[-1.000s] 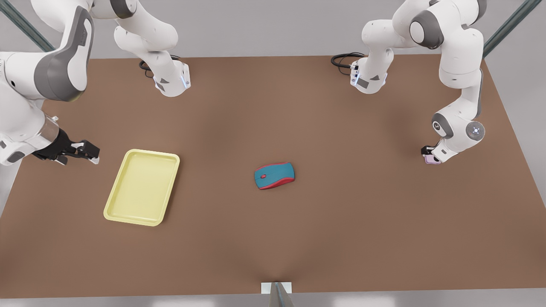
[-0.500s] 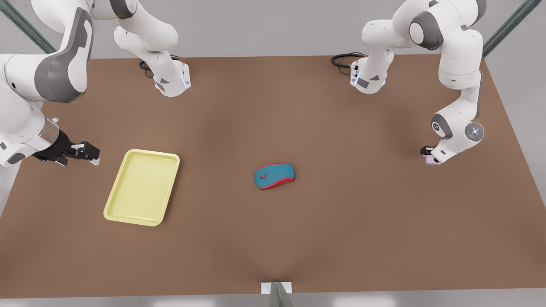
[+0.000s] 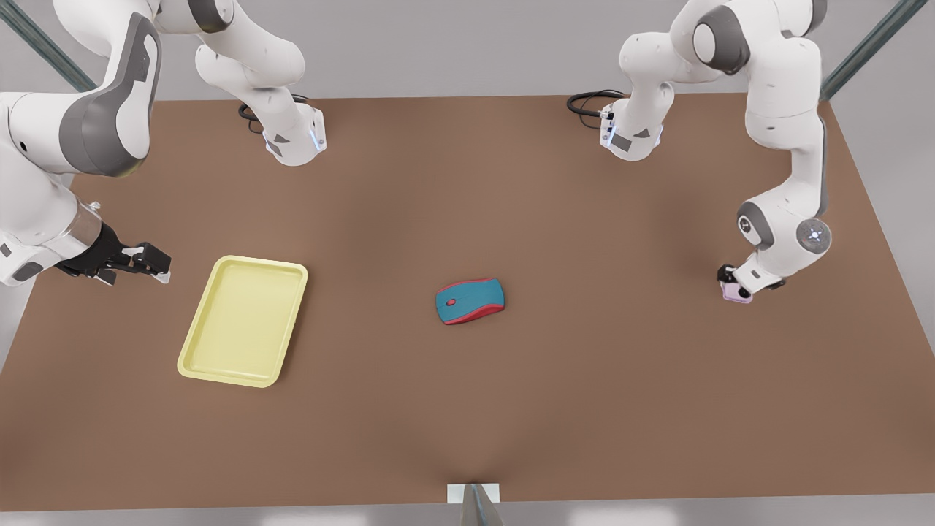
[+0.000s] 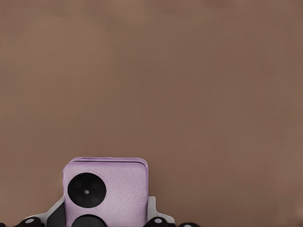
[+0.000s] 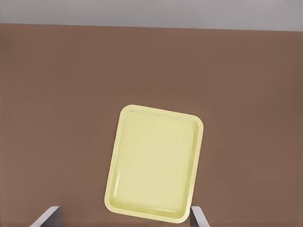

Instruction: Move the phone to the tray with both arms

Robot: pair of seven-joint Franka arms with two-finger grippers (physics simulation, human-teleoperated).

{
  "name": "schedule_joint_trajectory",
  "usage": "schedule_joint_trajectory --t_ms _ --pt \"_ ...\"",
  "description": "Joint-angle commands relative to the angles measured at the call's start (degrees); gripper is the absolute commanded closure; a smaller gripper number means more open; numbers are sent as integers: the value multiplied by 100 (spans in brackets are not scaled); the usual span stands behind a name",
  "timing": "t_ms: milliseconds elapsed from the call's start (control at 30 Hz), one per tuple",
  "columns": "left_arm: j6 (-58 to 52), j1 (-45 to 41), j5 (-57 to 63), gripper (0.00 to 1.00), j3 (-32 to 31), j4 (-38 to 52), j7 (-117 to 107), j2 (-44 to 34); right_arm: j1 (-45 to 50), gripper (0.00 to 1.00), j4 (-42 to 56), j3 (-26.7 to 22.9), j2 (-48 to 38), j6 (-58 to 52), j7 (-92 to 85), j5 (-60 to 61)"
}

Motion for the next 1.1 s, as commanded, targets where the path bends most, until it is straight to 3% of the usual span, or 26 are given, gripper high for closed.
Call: schedule_joint_trajectory --t_ms 0,200,333,400,667,767,900,1067 --pt "-833 -341 -7 18 -10 233 -421 -37 0 0 3 -3 -7 0 -2 4" --pt "-1932 -2160 -16 19 -45 1147 -2161 121 9 0 3 6 2 0 -2 4" --pt "-2881 -2372 -16 19 -1046 2640 -4138 718 9 0 3 6 2 9 -2 4" --pt "-3576 -2372 -7 19 -1723 3871 -5588 1290 9 0 3 6 2 9 -2 12" --pt "-3243 -2758 -7 20 -2866 6130 -8990 2669 9 0 3 6 2 9 -2 4" --pt "-2100 -2952 19 21 -2884 6209 -9131 2951 9 0 3 6 2 9 -2 4" --pt "-1924 -3391 46 20 -2875 7176 -9105 3557 9 0 3 6 2 9 -2 4" --pt "-1037 -3663 37 20 -3121 7379 -9280 3759 9 0 3 6 2 9 -2 4"
